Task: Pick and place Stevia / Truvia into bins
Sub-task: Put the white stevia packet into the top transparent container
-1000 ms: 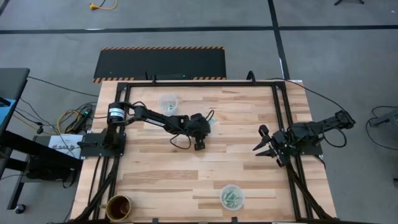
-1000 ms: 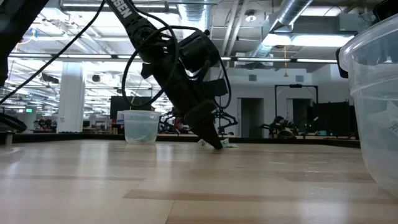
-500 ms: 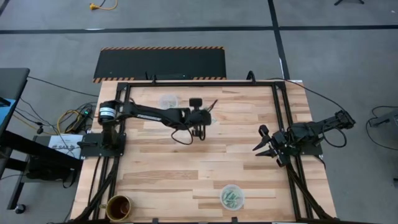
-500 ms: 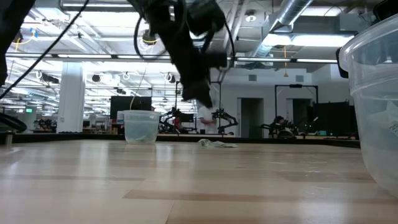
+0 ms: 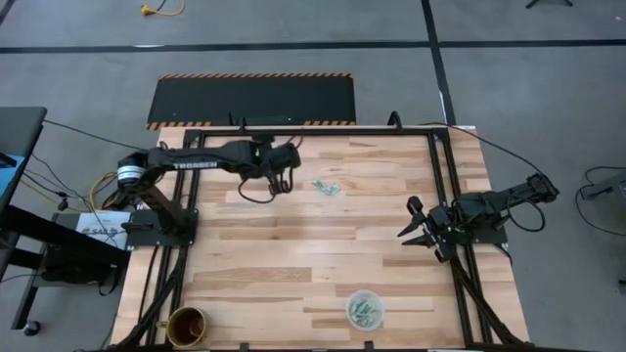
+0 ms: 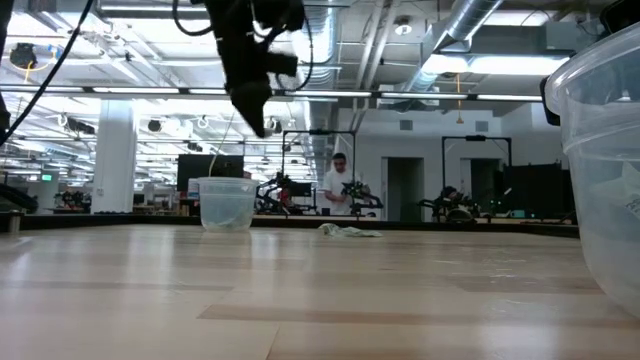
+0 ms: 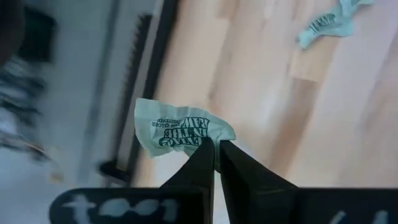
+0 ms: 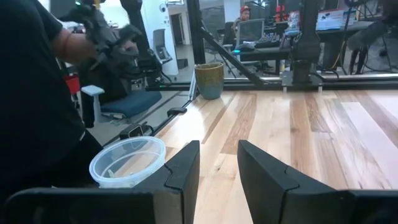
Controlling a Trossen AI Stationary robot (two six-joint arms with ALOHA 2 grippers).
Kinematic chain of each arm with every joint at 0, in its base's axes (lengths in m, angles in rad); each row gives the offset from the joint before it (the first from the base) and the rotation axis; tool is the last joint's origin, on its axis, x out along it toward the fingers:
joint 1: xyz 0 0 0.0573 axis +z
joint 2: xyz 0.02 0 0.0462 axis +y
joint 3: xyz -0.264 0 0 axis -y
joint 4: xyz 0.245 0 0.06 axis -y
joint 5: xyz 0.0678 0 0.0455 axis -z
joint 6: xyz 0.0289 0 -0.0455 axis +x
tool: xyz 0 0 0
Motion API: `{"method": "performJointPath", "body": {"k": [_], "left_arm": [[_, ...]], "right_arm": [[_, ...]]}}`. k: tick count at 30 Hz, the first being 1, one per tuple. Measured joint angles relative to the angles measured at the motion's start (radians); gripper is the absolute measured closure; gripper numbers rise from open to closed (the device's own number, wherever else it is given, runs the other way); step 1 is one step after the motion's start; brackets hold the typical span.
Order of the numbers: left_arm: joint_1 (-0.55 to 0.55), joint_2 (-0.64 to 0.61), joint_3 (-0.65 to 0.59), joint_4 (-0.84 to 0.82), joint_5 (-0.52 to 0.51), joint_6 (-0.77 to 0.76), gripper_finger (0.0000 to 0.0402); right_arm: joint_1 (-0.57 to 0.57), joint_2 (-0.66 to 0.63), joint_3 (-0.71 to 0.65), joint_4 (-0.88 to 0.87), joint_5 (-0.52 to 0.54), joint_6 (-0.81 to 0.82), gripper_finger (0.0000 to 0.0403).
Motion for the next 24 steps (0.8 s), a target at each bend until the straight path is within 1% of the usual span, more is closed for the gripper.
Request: {"method": "performJointPath", "body": {"k": [2,5,7,11,24], "left_arm": [[0.028,-0.001,-0.025,-0.006,0.062,-0.061,0.04],[0.06,0.0,-0.088,-0.002,0.073,-0.122,0.039],[0.071,0.001,-0.134,0.013,0.046,-0.151,0.0382],[0.076,0.001,-0.188,0.014,-0.071,-0.197,0.0363],[0.064,0.001,-0.191,0.118,-0.084,-0.177,0.031]], "right_arm": [[0.0,0.0,0.0,0.0,0.0,0.0,0.03],[0.0,0.0,0.0,0.0,0.0,0.0,0.03],[0.0,0.0,0.0,0.0,0.0,0.0,0.03],[0.0,0.0,0.0,0.0,0.0,0.0,0.03],[0.0,0.0,0.0,0.0,0.0,0.0,0.03]]}}
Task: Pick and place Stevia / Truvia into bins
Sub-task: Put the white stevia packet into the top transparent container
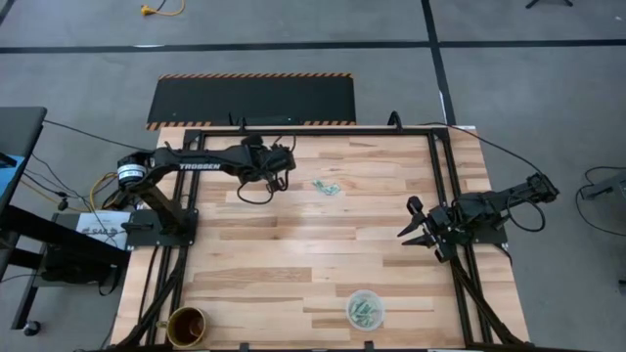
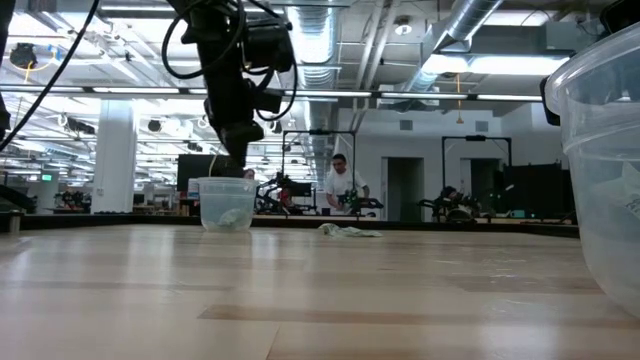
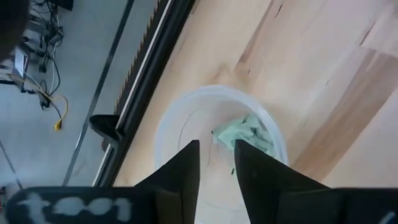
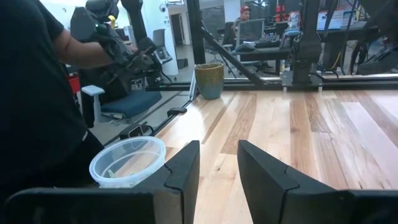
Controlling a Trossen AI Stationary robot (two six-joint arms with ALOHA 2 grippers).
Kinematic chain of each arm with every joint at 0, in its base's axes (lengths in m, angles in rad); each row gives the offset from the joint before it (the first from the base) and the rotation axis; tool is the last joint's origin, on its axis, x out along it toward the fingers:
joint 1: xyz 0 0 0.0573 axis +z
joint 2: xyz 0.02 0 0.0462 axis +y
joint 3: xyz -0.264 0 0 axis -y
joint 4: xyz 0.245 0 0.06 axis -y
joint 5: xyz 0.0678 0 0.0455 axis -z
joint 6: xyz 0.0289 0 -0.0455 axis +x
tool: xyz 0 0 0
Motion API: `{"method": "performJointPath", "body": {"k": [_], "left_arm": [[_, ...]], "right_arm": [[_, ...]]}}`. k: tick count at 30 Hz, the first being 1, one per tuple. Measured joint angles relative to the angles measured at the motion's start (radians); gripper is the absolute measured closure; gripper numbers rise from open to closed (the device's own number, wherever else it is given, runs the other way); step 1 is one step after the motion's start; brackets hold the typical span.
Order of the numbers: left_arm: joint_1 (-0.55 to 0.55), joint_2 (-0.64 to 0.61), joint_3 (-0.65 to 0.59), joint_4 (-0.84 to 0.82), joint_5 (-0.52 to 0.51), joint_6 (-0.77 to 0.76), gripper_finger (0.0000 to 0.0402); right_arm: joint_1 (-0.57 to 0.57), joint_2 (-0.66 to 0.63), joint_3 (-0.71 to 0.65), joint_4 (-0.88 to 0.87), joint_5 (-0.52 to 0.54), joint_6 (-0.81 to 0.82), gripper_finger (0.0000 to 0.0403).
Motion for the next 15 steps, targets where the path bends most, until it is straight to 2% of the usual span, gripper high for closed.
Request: {"method": "performJointPath", "body": {"k": [4,11,13,15], "left_arm": [[-0.007,0.0,0.007,0.059,0.022,0.001,0.0287],[-0.069,0.0,0.01,0.49,0.313,0.156,0.027],[-0.081,0.011,0.011,0.627,0.338,0.172,0.0269],[-0.081,0.015,0.011,0.684,0.339,0.169,0.0269]], "right_arm": [[0.0,0.0,0.0,0.0,0.0,0.0,0.03],[0.0,0.0,0.0,0.0,0.0,0.0,0.03],[0.0,0.0,0.0,0.0,0.0,0.0,0.03],[0.0,0.0,0.0,0.0,0.0,0.0,0.03]]}}
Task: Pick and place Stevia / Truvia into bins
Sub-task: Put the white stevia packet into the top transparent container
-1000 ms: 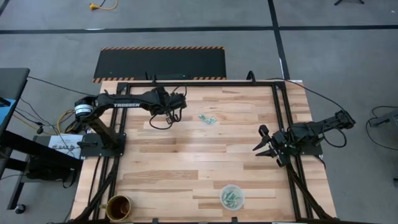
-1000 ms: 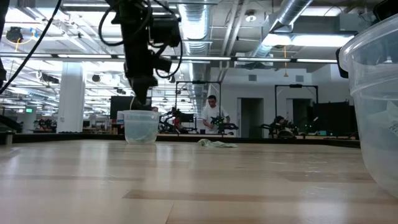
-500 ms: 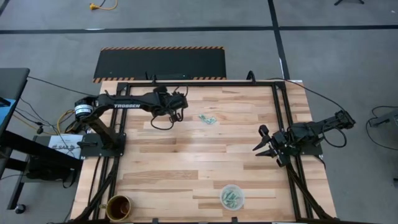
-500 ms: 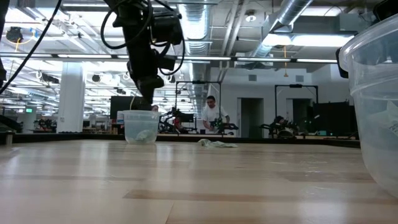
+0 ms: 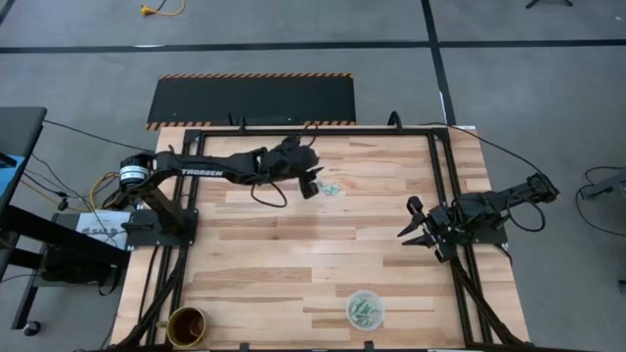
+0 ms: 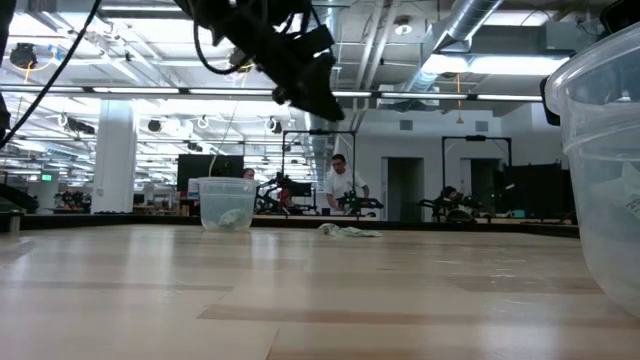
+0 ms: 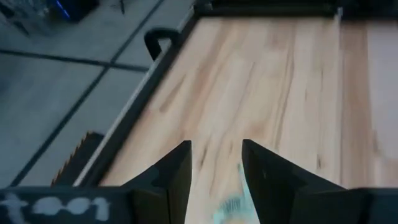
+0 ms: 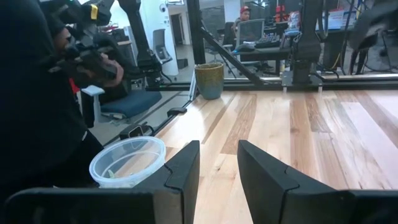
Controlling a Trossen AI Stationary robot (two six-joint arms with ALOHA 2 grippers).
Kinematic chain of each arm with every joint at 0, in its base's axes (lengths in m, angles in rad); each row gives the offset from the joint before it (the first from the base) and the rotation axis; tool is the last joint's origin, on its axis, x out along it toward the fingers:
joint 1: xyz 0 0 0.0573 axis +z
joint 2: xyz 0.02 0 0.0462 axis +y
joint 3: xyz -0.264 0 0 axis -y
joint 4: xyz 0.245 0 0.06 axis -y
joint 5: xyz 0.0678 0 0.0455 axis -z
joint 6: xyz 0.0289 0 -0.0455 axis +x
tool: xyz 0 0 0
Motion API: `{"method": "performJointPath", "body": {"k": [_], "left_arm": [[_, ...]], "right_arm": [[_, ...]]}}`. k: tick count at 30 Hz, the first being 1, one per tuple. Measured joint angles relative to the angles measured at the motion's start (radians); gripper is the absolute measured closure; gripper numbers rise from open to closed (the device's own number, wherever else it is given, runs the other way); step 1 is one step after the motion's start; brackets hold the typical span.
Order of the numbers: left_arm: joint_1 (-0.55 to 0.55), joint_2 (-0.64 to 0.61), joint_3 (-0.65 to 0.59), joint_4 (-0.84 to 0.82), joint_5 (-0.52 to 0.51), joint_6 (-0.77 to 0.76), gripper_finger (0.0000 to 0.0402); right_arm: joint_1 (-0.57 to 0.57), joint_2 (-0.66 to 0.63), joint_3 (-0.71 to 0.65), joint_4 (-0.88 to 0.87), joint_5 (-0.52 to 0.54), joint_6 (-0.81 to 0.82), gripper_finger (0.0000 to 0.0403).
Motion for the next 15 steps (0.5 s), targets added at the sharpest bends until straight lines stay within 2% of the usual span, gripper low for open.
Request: {"method": "performJointPath", "body": {"k": [2,4,9,15], "left_arm": [[0.002,0.032,0.003,0.077,0.0,-0.014,0.0269],[0.011,0.058,-0.002,0.061,0.005,-0.053,0.0269],[0.011,0.153,-0.001,0.083,0.102,-0.114,0.0269],[0.003,0.215,0.0,0.078,0.099,-0.119,0.0269]], "right_arm": [[0.0,0.0,0.0,0.0,0.0,0.0,0.03],[0.0,0.001,0.0,0.0,0.0,0.0,0.03],[0.0,0.002,0.0,0.0,0.002,0.0,0.03],[0.0,0.0,0.0,0.0,0.001,0.0,0.03]]}}
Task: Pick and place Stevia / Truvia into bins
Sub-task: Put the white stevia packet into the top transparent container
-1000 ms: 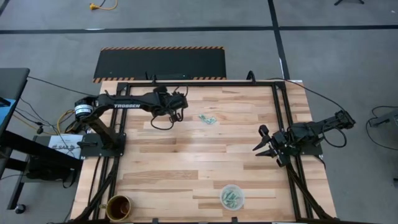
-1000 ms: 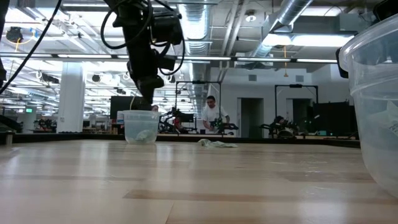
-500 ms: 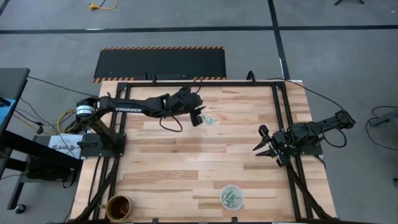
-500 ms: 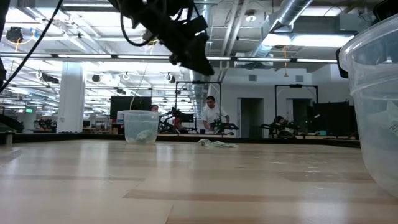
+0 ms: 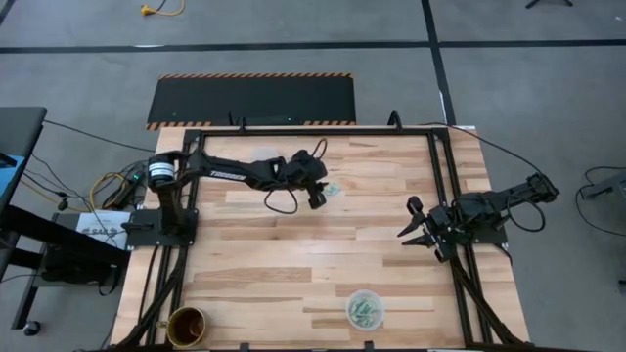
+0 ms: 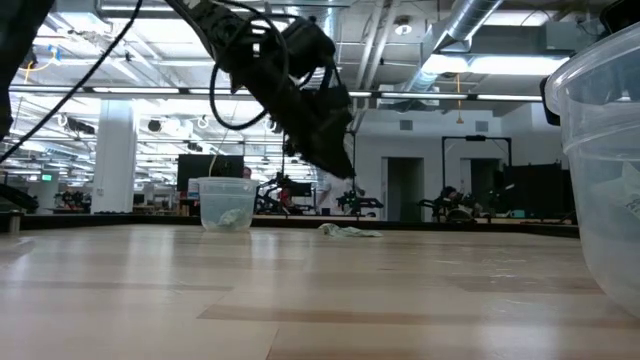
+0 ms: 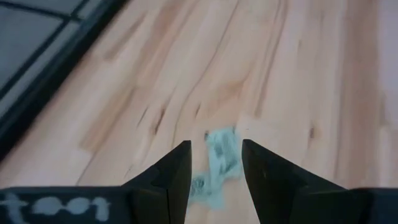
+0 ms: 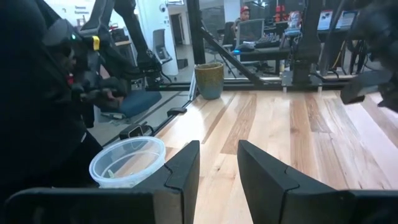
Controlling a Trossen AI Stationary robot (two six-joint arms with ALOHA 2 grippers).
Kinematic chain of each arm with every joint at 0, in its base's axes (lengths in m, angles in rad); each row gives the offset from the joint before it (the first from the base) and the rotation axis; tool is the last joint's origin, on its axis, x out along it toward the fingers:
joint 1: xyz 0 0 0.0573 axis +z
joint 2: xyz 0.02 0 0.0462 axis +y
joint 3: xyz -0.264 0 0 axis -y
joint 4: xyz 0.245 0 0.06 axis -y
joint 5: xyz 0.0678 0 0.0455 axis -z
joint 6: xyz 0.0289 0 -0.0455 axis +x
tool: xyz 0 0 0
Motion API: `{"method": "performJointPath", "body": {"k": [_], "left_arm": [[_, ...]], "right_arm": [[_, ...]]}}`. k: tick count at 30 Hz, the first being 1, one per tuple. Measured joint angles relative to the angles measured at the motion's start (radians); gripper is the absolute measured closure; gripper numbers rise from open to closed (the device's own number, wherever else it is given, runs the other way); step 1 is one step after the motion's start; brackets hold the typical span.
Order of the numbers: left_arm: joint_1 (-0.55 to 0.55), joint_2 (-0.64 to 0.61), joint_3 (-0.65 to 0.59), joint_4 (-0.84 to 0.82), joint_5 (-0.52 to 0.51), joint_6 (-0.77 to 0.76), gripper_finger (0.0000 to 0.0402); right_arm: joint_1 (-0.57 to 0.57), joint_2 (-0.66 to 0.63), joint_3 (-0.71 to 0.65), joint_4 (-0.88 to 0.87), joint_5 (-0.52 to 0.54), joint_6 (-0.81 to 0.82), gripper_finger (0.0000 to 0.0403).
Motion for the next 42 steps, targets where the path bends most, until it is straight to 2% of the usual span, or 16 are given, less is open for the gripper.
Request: {"method": "performJointPath", "body": {"k": [8,13,19,29,33,38,42], "left_arm": [[0.024,0.084,0.002,-0.002,-0.005,-0.007,0.0269],[0.03,0.124,-0.001,-0.012,-0.062,-0.066,0.0269],[0.033,0.188,0.001,0.0,-0.065,-0.086,0.0269],[0.032,0.206,0.001,0.011,-0.105,-0.123,0.0273],[0.027,0.205,0.002,-0.019,-0.11,-0.123,0.0307],[0.007,0.204,0.002,-0.049,-0.122,-0.123,0.0387],[-0.011,0.205,0.001,-0.048,-0.166,-0.127,0.0392]], "right_arm": [[0.0,0.0,0.0,0.0,0.0,0.0,0.03],[0.0,0.0,0.0,0.0,0.0,0.0,0.03],[0.0,0.001,0.0,0.0,0.0,0.0,0.03],[0.0,0.001,0.0,0.0,0.0,0.0,0.03],[0.0,0.001,0.0,0.0,0.0,0.0,0.03],[0.0,0.001,0.0,0.0,0.0,0.0,0.03],[0.0,0.001,0.0,0.0,0.0,0.0,0.03]]}}
